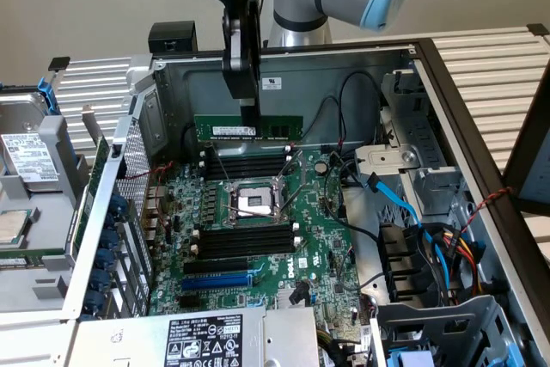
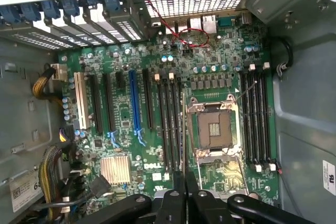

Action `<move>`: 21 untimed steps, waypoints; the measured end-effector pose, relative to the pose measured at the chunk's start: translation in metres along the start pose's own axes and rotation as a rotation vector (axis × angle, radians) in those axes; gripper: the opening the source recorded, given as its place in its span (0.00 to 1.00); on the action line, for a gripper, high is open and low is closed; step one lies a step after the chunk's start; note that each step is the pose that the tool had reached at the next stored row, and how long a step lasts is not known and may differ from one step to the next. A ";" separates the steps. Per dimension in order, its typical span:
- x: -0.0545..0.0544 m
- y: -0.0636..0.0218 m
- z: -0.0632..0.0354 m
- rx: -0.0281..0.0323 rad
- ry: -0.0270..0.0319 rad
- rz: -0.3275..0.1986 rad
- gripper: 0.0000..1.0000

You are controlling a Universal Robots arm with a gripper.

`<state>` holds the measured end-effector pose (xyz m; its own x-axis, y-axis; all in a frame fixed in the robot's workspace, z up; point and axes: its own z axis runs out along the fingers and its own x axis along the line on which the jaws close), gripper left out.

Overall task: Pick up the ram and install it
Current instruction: 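Pick up the ram and move it above insertion slot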

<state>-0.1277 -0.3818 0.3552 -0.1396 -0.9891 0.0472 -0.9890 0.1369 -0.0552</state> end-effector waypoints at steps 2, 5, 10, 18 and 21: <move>0.000 0.0000 0.0000 0.0000 0.0000 0.000 0.12; 0.000 -0.0001 0.0001 0.0005 -0.0006 -0.010 0.12; 0.001 0.0000 0.0010 0.0011 -0.0020 -0.019 0.12; 0.000 0.0012 0.0154 0.0008 -0.0024 -0.019 0.12; 0.002 0.0021 0.0182 0.0006 -0.0023 -0.019 0.12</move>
<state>-0.1292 -0.3842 0.3370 -0.1205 -0.9917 0.0460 -0.9915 0.1179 -0.0549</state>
